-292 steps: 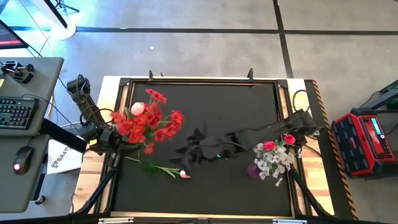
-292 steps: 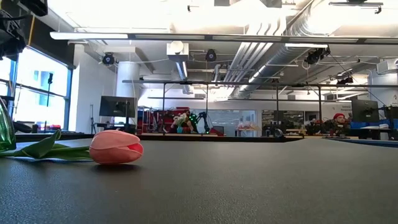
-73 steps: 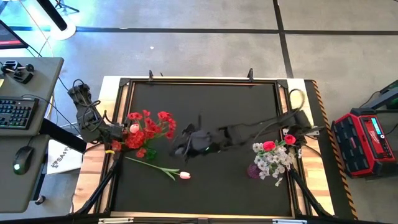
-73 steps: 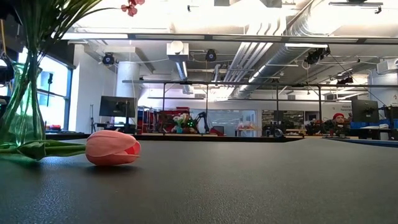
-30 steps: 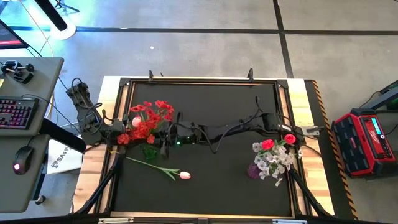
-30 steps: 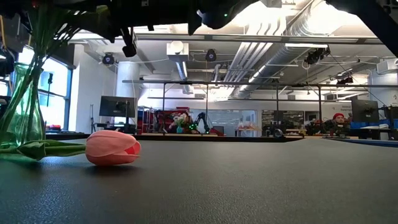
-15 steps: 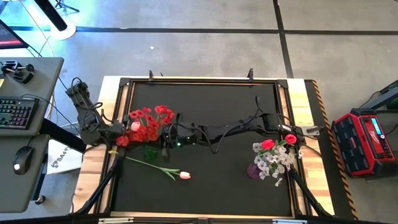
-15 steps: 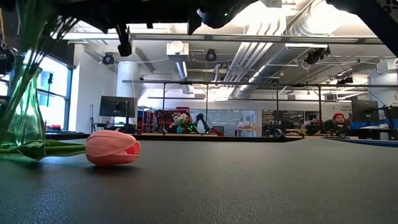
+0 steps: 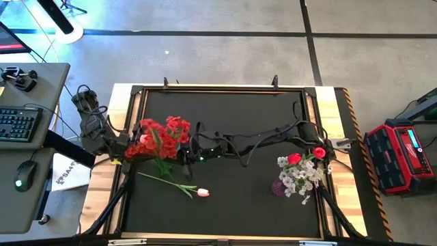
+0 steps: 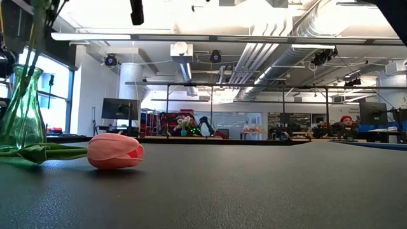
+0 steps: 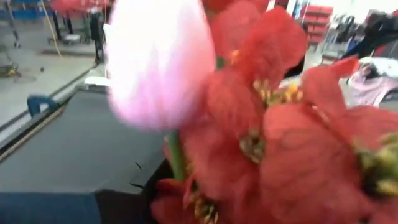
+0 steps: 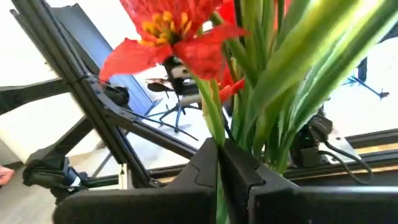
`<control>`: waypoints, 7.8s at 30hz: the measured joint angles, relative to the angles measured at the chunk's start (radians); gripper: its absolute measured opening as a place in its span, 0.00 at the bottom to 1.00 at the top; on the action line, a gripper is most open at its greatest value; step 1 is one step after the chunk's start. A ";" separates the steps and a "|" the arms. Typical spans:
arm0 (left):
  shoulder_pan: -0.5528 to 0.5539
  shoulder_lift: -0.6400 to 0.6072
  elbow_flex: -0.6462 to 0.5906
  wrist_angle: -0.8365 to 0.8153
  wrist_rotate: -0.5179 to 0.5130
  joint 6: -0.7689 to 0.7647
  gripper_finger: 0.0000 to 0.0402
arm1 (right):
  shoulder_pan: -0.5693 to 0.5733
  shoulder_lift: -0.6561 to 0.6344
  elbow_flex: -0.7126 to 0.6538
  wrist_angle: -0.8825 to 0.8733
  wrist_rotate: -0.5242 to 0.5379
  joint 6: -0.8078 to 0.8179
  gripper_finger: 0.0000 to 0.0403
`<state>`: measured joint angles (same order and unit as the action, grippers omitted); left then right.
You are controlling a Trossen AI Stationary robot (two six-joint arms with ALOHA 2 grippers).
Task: Sort flowers into vase by color
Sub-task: Adjust the green vase
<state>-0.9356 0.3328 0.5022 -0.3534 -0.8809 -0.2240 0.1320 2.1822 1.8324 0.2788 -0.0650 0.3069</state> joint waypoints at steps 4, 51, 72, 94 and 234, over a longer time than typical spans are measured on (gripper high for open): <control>0.000 0.000 0.000 -0.069 0.013 -0.093 0.48 | -0.021 0.004 0.000 -0.009 0.001 -0.001 0.00; 0.000 0.042 0.354 -0.431 -0.189 -0.110 0.62 | -0.097 -0.083 -0.001 -0.497 -0.369 0.645 0.51; 0.000 0.178 0.580 -0.456 -0.070 -0.080 0.62 | -0.041 -0.076 -0.001 -0.782 -0.347 0.316 0.51; -0.040 0.659 0.603 -0.564 0.412 -0.237 0.59 | -0.063 -0.393 -0.001 -0.923 0.065 0.223 0.38; 1.552 1.252 0.286 -0.554 0.912 -0.925 0.31 | -0.682 -0.132 0.015 -1.219 -0.653 -0.241 0.37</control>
<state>0.6167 1.5851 0.7882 -0.9076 0.0315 -1.1485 -0.5499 2.0506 1.8473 -0.9398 -0.7177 0.0660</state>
